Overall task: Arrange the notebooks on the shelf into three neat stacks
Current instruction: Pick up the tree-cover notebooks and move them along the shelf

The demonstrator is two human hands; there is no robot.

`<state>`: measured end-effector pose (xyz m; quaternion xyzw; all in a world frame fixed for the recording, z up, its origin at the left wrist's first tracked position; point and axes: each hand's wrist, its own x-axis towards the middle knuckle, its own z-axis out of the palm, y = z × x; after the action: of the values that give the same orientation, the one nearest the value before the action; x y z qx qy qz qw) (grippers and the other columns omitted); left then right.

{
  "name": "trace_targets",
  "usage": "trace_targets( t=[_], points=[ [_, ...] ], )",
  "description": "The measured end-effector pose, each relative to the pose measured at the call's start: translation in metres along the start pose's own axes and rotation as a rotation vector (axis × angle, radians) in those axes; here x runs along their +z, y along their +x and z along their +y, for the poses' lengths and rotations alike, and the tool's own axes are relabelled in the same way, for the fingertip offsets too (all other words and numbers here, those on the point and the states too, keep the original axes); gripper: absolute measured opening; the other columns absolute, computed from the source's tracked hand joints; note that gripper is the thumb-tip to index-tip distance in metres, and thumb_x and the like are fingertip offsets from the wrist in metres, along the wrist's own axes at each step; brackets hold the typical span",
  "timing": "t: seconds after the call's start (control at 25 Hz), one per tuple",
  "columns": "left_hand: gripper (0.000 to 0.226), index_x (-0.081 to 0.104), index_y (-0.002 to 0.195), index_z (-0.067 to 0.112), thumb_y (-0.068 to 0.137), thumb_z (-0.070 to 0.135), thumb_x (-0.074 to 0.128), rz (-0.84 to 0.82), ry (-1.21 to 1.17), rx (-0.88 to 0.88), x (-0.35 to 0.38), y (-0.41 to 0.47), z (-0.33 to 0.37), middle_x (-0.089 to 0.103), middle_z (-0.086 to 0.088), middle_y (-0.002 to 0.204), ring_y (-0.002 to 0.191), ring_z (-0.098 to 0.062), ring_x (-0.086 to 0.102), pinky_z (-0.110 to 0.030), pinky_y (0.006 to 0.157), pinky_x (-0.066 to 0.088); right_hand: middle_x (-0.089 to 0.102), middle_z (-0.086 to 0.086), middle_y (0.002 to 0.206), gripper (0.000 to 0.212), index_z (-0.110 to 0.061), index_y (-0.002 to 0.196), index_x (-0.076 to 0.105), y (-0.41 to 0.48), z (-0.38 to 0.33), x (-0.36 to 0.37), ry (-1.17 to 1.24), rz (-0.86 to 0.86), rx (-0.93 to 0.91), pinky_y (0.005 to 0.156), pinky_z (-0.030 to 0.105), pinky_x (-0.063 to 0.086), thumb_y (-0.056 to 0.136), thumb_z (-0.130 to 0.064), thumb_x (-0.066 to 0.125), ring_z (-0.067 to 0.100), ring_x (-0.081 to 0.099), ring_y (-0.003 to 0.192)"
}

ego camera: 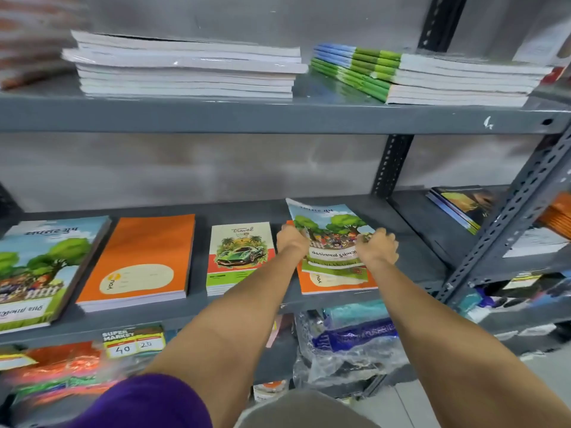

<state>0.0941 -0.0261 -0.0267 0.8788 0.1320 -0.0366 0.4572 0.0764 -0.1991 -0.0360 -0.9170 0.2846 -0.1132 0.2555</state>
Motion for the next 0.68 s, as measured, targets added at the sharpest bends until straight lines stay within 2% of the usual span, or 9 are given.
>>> trace_targets(
  t=[0.12, 0.24, 0.36, 0.52, 0.68],
  points=[
    [0.033, 0.049, 0.116, -0.003, 0.094, 0.021, 0.053, 0.049, -0.024, 0.016, -0.038, 0.008, -0.001, 0.060, -0.021, 0.119, 0.111, -0.035, 0.056, -0.037, 0.089, 0.045, 0.048, 0.024, 0.129, 0.040, 0.001, 0.126, 0.050, -0.013, -0.030, 0.004, 0.170, 0.042, -0.028, 0.094, 0.050, 0.042, 0.096, -0.027, 0.046, 0.041, 0.045, 0.121],
    [0.030, 0.049, 0.115, -0.003, 0.095, 0.018, 0.052, 0.131, -0.095, 0.005, -0.091, 0.014, -0.019, 0.059, -0.021, 0.119, 0.110, -0.035, 0.056, -0.037, 0.089, 0.044, 0.053, 0.025, 0.127, 0.033, 0.000, 0.124, 0.054, -0.029, -0.069, 0.015, 0.346, -0.011, -0.084, 0.093, 0.045, 0.044, 0.097, -0.016, 0.045, 0.041, 0.052, 0.116],
    [0.025, 0.048, 0.115, 0.000, 0.094, 0.013, 0.049, 0.267, -0.117, -0.008, -0.158, 0.014, -0.059, 0.061, -0.021, 0.115, 0.108, -0.036, 0.057, -0.037, 0.085, 0.044, 0.065, 0.019, 0.118, 0.025, -0.005, 0.114, 0.064, -0.060, -0.116, 0.036, 0.515, -0.175, -0.152, 0.094, 0.038, 0.048, 0.092, -0.012, 0.056, 0.035, 0.061, 0.109],
    [0.021, 0.048, 0.111, 0.003, 0.091, 0.008, 0.047, 0.405, -0.029, -0.032, -0.248, 0.005, -0.133, 0.062, -0.019, 0.111, 0.104, -0.036, 0.058, -0.037, 0.081, 0.043, 0.071, 0.011, 0.108, 0.022, -0.006, 0.107, 0.070, -0.131, -0.172, 0.076, 0.652, -0.425, -0.243, 0.083, 0.028, 0.047, 0.087, -0.014, 0.067, 0.020, 0.063, 0.091],
    [0.024, 0.047, 0.107, 0.002, 0.098, 0.022, 0.040, 0.493, 0.068, -0.083, -0.330, -0.007, -0.211, 0.061, -0.023, 0.111, 0.104, -0.039, 0.057, -0.038, 0.077, 0.041, 0.071, 0.013, 0.110, 0.030, -0.001, 0.111, 0.068, -0.205, -0.227, 0.110, 0.667, -0.637, -0.342, 0.091, 0.037, 0.053, 0.084, -0.013, 0.071, 0.020, 0.064, 0.091]
  ],
)
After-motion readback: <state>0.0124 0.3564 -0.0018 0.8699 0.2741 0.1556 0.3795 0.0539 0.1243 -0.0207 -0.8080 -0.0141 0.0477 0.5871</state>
